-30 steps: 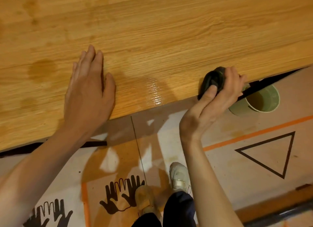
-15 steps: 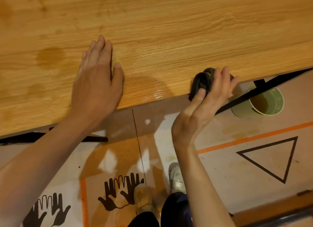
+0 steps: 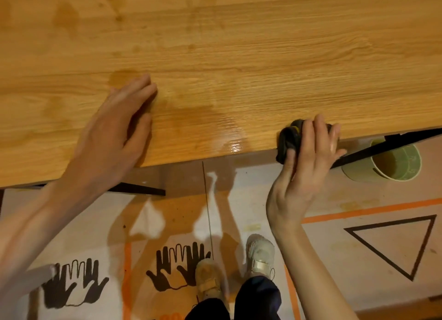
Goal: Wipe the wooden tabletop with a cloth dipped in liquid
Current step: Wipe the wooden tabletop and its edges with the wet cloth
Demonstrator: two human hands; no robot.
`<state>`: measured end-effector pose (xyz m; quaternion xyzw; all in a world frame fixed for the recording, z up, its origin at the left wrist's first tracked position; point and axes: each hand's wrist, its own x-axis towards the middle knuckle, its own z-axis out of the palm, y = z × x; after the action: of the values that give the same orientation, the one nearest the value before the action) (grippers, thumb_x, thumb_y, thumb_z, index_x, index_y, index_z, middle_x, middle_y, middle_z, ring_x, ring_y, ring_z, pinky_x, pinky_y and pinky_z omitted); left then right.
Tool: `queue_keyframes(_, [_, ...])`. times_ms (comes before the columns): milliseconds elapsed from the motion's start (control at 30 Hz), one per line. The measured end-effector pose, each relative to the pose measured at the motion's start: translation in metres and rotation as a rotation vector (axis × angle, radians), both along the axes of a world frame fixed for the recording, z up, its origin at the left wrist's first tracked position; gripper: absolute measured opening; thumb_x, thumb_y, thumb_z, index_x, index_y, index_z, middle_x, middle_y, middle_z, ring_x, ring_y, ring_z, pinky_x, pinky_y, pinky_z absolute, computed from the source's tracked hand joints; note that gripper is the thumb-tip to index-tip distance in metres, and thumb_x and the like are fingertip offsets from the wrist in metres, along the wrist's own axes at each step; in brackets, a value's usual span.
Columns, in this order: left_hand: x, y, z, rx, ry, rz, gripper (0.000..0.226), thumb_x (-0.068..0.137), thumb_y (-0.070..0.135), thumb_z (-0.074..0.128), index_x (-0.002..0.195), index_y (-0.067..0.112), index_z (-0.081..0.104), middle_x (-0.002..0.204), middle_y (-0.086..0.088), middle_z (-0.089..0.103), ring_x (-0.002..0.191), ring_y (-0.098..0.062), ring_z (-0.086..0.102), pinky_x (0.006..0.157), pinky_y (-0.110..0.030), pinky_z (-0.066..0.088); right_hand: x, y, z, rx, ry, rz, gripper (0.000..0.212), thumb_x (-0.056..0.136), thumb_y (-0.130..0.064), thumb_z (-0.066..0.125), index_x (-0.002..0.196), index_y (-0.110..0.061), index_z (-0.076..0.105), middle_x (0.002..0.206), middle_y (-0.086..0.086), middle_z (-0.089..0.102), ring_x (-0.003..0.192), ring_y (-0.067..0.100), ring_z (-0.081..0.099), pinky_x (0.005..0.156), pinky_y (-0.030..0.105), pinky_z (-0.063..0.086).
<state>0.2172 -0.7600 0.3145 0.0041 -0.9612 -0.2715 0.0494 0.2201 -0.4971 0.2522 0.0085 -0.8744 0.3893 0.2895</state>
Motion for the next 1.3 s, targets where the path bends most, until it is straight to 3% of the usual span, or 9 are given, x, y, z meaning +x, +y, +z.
queue_keyframes(300, [0.006,-0.016,-0.01,-0.032,0.047,0.053,0.044,0.106,0.011,0.042,0.149,0.008,0.045,0.159,-0.002,0.039,0.15,-0.015,0.03,0.124,-0.044,0.023,0.028,-0.089,0.001,0.345,0.052,0.487,0.042,0.101,-0.01,0.046,0.141,-0.019,0.035,0.153,-0.001,0.032,0.146,0.018,0.019,0.119,0.045,0.003])
queue_keyframes(367, [0.006,-0.017,-0.01,-0.042,0.049,0.05,0.044,0.107,0.016,0.04,0.15,0.009,0.044,0.16,-0.001,0.037,0.15,-0.013,0.028,0.126,-0.038,0.019,0.015,-0.046,0.003,0.402,0.05,0.428,0.048,0.096,-0.007,0.055,0.139,-0.017,0.036,0.15,0.001,0.034,0.146,0.017,0.019,0.12,0.043,0.001])
queue_keyframes(467, [0.006,-0.016,-0.01,-0.039,0.05,0.059,0.048,0.105,0.021,0.036,0.15,0.008,0.045,0.16,-0.003,0.038,0.15,-0.014,0.029,0.126,-0.033,0.016,0.004,0.017,0.009,0.31,-0.09,0.188,0.038,0.102,-0.013,0.04,0.139,-0.007,0.039,0.148,0.017,0.039,0.144,0.03,0.025,0.119,0.054,0.003])
queue_keyframes(567, [0.007,-0.013,-0.012,-0.06,0.058,0.068,0.048,0.104,0.02,0.036,0.149,0.006,0.045,0.159,-0.005,0.038,0.149,-0.016,0.03,0.125,-0.021,0.009,0.004,-0.007,0.018,0.211,-0.197,0.023,0.038,0.098,-0.011,0.049,0.135,-0.001,0.048,0.144,0.019,0.044,0.141,0.035,0.027,0.118,0.055,0.01])
queue_keyframes(667, [0.006,-0.014,-0.012,-0.073,0.072,0.06,0.047,0.104,0.018,0.036,0.149,0.006,0.045,0.158,-0.007,0.04,0.148,-0.014,0.03,0.126,-0.027,0.014,0.017,-0.089,0.027,0.351,-0.246,0.22,0.048,0.077,-0.005,0.07,0.122,-0.01,0.055,0.129,0.012,0.056,0.127,0.031,0.038,0.106,0.05,0.027])
queue_keyframes(833, [0.004,-0.016,-0.012,-0.045,0.054,0.054,0.045,0.107,0.016,0.037,0.15,0.007,0.044,0.16,-0.005,0.038,0.15,-0.015,0.029,0.125,-0.041,0.021,0.037,-0.119,0.045,0.336,-0.228,0.567,0.045,0.095,-0.011,0.042,0.139,-0.014,0.046,0.147,0.006,0.045,0.143,0.024,0.031,0.121,0.039,0.003])
queue_keyframes(1000, [0.007,-0.011,-0.008,-0.006,0.04,0.093,0.049,0.104,0.02,0.036,0.151,0.008,0.043,0.161,-0.003,0.037,0.15,-0.01,0.026,0.124,-0.043,0.024,-0.001,-0.01,0.068,0.288,-0.405,0.251,0.041,0.099,-0.012,0.041,0.14,-0.013,0.045,0.15,0.004,0.041,0.146,0.019,0.023,0.122,0.036,0.003])
queue_keyframes(1100, [0.007,-0.011,-0.01,-0.011,0.043,0.091,0.049,0.105,0.02,0.036,0.151,0.008,0.043,0.161,-0.003,0.037,0.149,-0.007,0.024,0.127,-0.032,0.016,-0.007,-0.024,0.068,0.212,-0.446,0.051,0.041,0.102,-0.022,0.036,0.139,-0.01,0.048,0.151,0.006,0.04,0.147,0.021,0.017,0.122,0.04,0.005])
queue_keyframes(1300, [0.003,-0.013,-0.011,-0.016,0.041,0.07,0.048,0.105,0.02,0.035,0.151,0.008,0.043,0.161,-0.003,0.037,0.151,-0.012,0.027,0.126,-0.031,0.016,-0.013,-0.138,0.06,0.52,-0.315,0.402,0.041,0.097,-0.019,0.056,0.137,-0.011,0.051,0.147,0.009,0.045,0.142,0.028,0.032,0.12,0.044,0.017])
